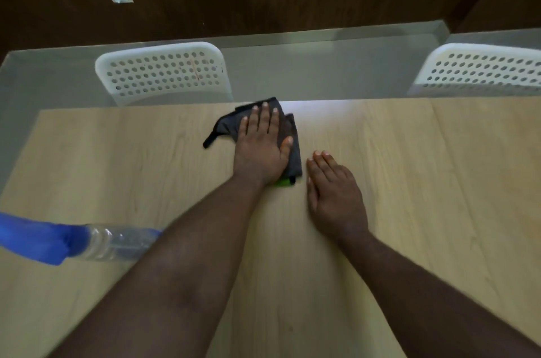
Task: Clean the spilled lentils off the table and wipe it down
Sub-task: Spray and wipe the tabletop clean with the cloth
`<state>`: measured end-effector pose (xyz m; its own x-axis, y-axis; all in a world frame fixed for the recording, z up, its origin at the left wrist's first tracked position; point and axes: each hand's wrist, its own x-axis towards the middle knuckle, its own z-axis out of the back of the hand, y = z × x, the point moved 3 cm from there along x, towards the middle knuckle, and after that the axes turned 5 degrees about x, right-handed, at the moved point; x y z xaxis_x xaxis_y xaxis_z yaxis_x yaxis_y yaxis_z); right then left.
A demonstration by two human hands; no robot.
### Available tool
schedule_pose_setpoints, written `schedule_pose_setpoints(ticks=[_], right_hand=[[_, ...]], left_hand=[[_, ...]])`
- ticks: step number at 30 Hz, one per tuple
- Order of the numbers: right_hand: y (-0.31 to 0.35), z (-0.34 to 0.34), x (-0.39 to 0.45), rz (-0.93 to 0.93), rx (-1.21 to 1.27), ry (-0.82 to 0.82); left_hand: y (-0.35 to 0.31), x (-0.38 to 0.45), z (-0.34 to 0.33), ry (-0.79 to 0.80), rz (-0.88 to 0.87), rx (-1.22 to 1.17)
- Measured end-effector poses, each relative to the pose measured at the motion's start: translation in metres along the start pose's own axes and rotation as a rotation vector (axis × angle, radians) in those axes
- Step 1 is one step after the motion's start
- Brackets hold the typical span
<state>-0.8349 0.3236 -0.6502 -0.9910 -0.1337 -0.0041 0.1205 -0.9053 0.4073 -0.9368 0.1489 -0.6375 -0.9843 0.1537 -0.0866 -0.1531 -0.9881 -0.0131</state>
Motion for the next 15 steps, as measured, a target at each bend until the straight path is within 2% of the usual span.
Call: schedule_pose_setpoints(ticks=[2, 5, 11, 15], right_hand=[[-0.001, 0.001, 0.000, -0.003, 0.001, 0.002], [0.000, 0.002, -0.001, 0.003, -0.016, 0.001], [0.003, 0.000, 0.001, 0.006, -0.057, -0.022], [-0.003, -0.002, 0.002, -0.069, -0.072, -0.063]], left_hand=[[-0.001, -0.026, -0.003, 0.016, -0.059, -0.020], [0.007, -0.042, -0.005, 0.028, -0.038, -0.019], [0.007, 0.030, 0.008, -0.004, 0.032, 0.011], [-0.046, 0.044, 0.007, 0.006, -0.070, -0.010]])
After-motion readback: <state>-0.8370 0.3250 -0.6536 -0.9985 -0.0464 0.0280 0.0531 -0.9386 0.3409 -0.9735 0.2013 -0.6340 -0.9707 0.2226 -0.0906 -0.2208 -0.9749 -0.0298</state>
